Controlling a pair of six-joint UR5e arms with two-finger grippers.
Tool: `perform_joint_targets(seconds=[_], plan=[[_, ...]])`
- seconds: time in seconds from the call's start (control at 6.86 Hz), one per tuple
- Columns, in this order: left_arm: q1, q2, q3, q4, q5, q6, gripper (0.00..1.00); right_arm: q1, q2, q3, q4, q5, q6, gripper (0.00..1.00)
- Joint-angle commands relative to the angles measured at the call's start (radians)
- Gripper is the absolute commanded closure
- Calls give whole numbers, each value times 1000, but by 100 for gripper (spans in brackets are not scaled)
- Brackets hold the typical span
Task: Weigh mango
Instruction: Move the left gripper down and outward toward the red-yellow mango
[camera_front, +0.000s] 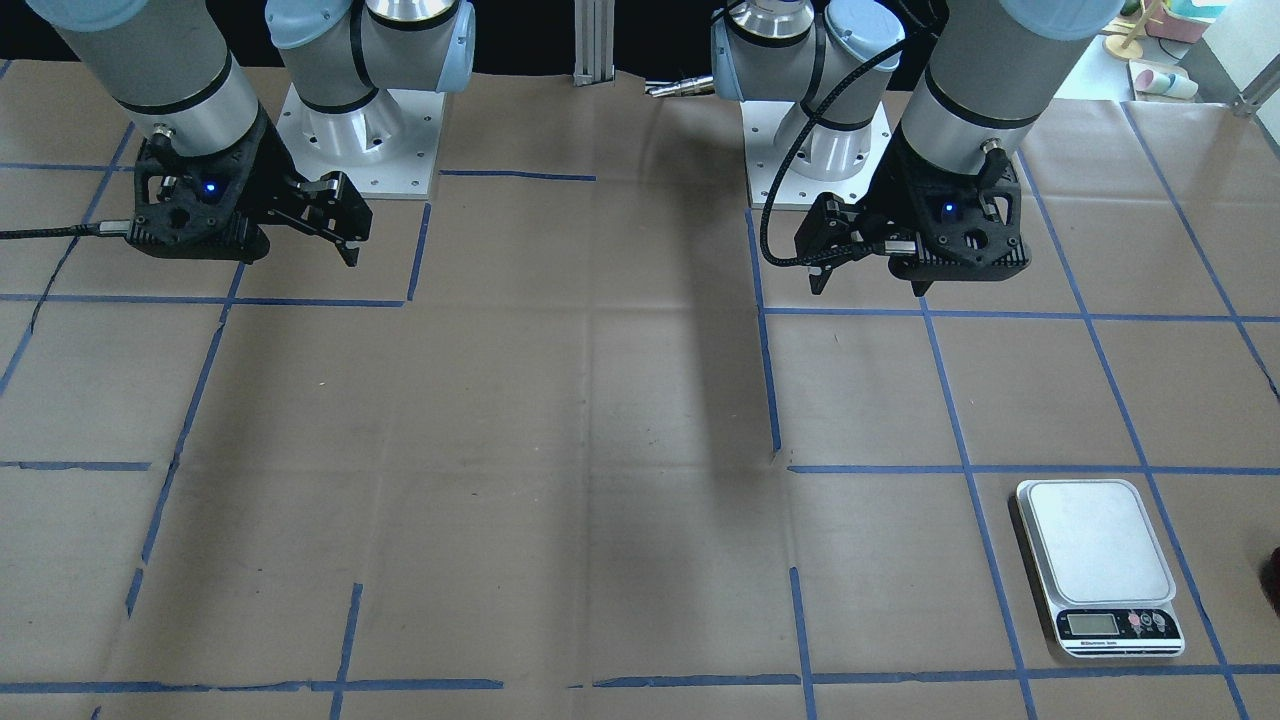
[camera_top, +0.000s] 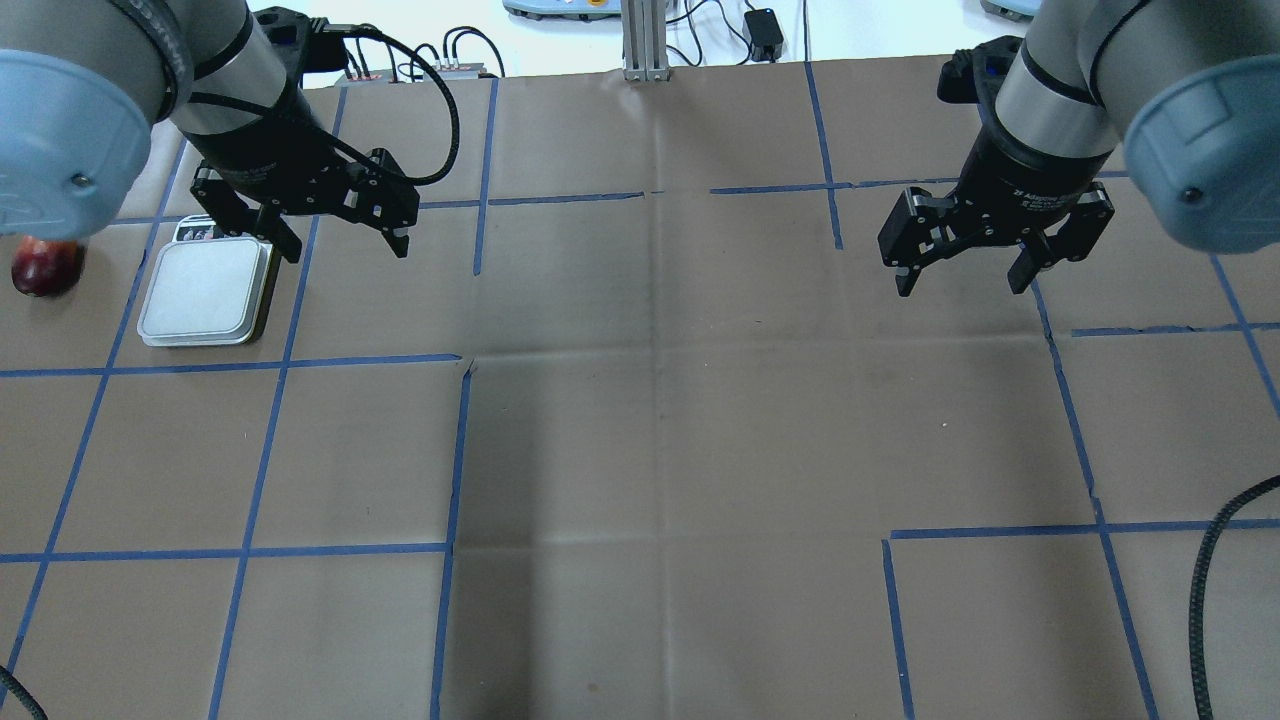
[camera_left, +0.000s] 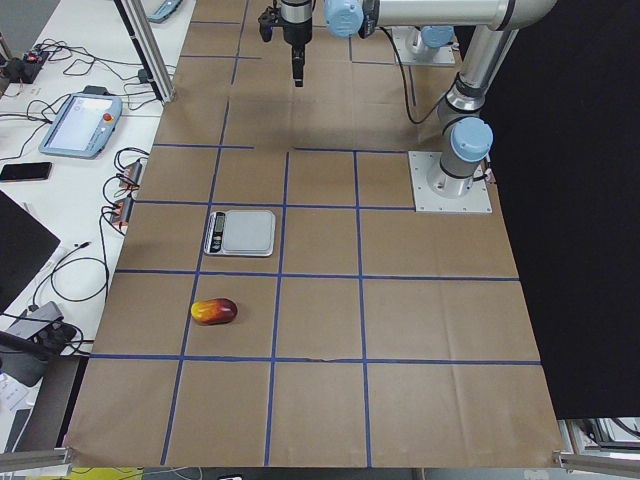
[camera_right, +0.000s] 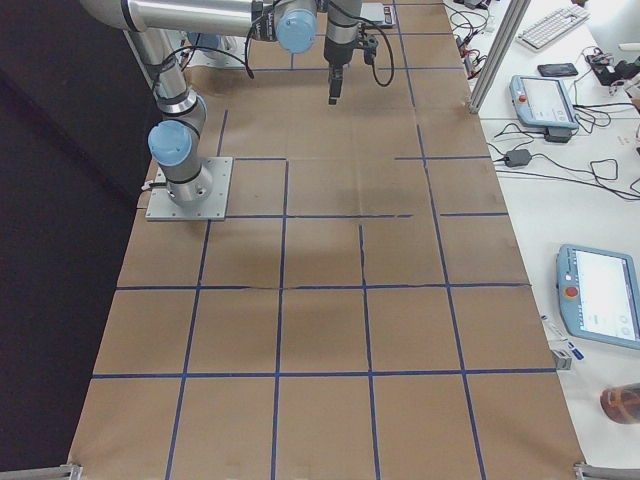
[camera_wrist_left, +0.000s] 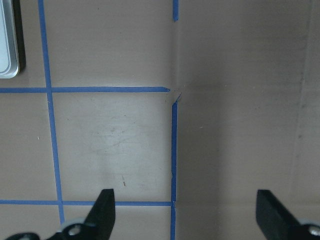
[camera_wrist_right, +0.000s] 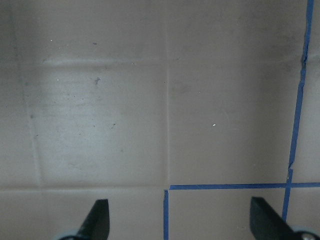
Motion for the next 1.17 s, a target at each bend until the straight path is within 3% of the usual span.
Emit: perform_joint_targets(seconds=[0.0, 0.29, 0.58, 1.02], plan=[[43, -13, 20, 13, -1, 34, 1, 0, 0, 0, 0, 0, 0, 0], [246, -34, 39, 15, -4, 220, 1, 0, 0, 0, 0, 0, 0, 0], [469, -130, 104, 67, -4, 516, 1, 0, 0, 0, 0, 0, 0, 0], [659, -511, 444, 131, -4, 820, 1, 0, 0, 0, 0, 0, 0, 0]])
